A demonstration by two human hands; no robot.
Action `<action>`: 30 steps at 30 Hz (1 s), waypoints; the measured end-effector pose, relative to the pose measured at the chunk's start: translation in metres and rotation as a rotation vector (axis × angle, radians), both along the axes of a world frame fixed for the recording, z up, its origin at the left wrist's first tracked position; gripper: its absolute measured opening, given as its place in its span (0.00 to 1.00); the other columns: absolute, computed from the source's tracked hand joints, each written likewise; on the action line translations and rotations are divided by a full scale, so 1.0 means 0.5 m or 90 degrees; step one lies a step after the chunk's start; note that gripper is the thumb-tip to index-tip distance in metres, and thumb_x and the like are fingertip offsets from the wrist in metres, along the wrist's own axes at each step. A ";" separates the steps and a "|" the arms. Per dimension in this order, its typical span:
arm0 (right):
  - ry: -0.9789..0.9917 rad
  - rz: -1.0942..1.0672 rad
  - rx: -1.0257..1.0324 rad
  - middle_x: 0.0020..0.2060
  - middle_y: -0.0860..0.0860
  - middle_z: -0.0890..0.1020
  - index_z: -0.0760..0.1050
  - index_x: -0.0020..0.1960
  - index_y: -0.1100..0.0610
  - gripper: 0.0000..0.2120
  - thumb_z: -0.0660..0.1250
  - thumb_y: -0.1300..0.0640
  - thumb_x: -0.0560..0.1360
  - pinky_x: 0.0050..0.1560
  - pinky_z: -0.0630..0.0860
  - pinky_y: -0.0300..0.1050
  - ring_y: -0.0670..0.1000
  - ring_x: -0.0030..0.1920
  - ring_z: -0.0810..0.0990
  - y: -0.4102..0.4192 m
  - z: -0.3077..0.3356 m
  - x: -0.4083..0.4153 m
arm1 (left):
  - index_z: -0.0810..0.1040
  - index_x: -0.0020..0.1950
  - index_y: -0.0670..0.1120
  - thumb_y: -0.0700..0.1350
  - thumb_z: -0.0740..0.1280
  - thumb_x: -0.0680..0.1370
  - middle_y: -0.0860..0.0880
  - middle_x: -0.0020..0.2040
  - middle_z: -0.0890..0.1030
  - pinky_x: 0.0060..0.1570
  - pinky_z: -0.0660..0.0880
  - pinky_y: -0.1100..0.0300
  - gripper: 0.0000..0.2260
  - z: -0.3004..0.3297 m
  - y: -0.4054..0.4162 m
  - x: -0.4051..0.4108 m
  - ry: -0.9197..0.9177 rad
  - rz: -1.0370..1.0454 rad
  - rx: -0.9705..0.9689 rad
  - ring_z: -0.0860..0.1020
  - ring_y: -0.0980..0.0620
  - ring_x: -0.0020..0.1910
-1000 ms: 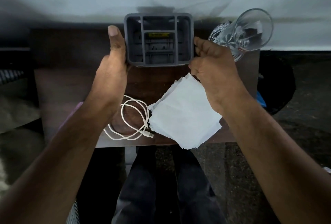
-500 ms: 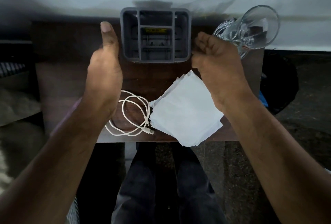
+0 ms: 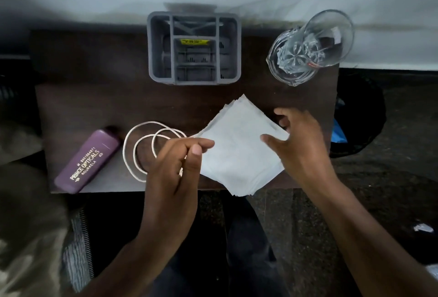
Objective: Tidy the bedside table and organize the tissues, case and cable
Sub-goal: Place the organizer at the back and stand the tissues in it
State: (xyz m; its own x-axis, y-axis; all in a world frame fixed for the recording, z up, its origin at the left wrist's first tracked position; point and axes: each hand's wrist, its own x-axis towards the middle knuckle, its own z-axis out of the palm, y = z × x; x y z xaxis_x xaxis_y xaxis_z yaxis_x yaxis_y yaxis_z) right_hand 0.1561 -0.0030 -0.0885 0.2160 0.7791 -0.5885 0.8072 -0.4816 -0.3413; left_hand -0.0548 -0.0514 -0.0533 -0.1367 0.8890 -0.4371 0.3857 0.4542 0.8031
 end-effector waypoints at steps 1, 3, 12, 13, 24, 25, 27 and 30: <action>0.003 0.009 -0.025 0.60 0.52 0.76 0.71 0.70 0.52 0.32 0.78 0.50 0.70 0.58 0.74 0.46 0.52 0.62 0.75 0.000 -0.007 -0.007 | 0.83 0.54 0.53 0.47 0.58 0.84 0.58 0.54 0.83 0.55 0.73 0.67 0.13 0.000 -0.002 0.004 0.000 -0.002 -0.003 0.80 0.56 0.59; -0.024 0.052 -0.073 0.65 0.53 0.73 0.67 0.72 0.52 0.37 0.78 0.46 0.69 0.65 0.72 0.53 0.55 0.67 0.71 0.004 -0.017 -0.027 | 0.82 0.55 0.53 0.47 0.58 0.84 0.58 0.53 0.83 0.56 0.75 0.62 0.12 -0.002 0.005 0.006 0.005 0.002 -0.003 0.80 0.55 0.57; -0.158 0.110 -0.084 0.63 0.57 0.71 0.75 0.60 0.57 0.29 0.77 0.41 0.67 0.63 0.69 0.58 0.60 0.66 0.67 0.013 -0.041 -0.052 | 0.80 0.55 0.58 0.50 0.59 0.83 0.55 0.53 0.83 0.51 0.78 0.51 0.11 0.004 0.048 0.003 -0.006 0.059 0.010 0.82 0.50 0.51; -0.154 0.114 -0.088 0.63 0.57 0.72 0.75 0.59 0.57 0.28 0.78 0.41 0.67 0.63 0.69 0.58 0.60 0.65 0.68 0.016 -0.041 -0.051 | 0.80 0.56 0.58 0.50 0.59 0.83 0.55 0.53 0.83 0.51 0.78 0.51 0.10 0.003 0.046 0.003 -0.016 0.066 0.002 0.81 0.51 0.50; 0.008 0.024 -0.070 0.45 0.51 0.80 0.71 0.47 0.52 0.17 0.78 0.53 0.68 0.49 0.80 0.55 0.57 0.48 0.81 0.027 -0.047 -0.040 | 0.79 0.54 0.59 0.43 0.62 0.78 0.59 0.47 0.83 0.46 0.74 0.65 0.12 -0.014 0.028 -0.010 -0.059 0.122 -0.080 0.79 0.59 0.42; -0.001 0.043 -0.063 0.45 0.51 0.80 0.70 0.46 0.51 0.16 0.78 0.52 0.68 0.51 0.79 0.56 0.57 0.48 0.81 0.026 -0.048 -0.043 | 0.80 0.53 0.59 0.43 0.62 0.78 0.58 0.47 0.83 0.47 0.74 0.64 0.12 -0.014 0.027 -0.010 -0.056 0.126 -0.091 0.79 0.60 0.43; -0.020 0.071 -0.048 0.48 0.51 0.80 0.71 0.47 0.51 0.16 0.77 0.52 0.68 0.53 0.78 0.58 0.57 0.49 0.80 0.023 -0.048 -0.048 | 0.81 0.52 0.57 0.39 0.63 0.79 0.58 0.46 0.84 0.46 0.74 0.63 0.13 -0.017 0.016 -0.008 -0.058 0.151 -0.140 0.80 0.60 0.42; -0.043 0.098 -0.034 0.52 0.53 0.78 0.75 0.52 0.55 0.16 0.76 0.52 0.69 0.56 0.77 0.58 0.57 0.53 0.78 0.019 -0.048 -0.052 | 0.84 0.49 0.56 0.39 0.63 0.79 0.54 0.46 0.85 0.42 0.75 0.61 0.14 -0.020 -0.016 0.004 -0.103 0.196 -0.275 0.81 0.56 0.42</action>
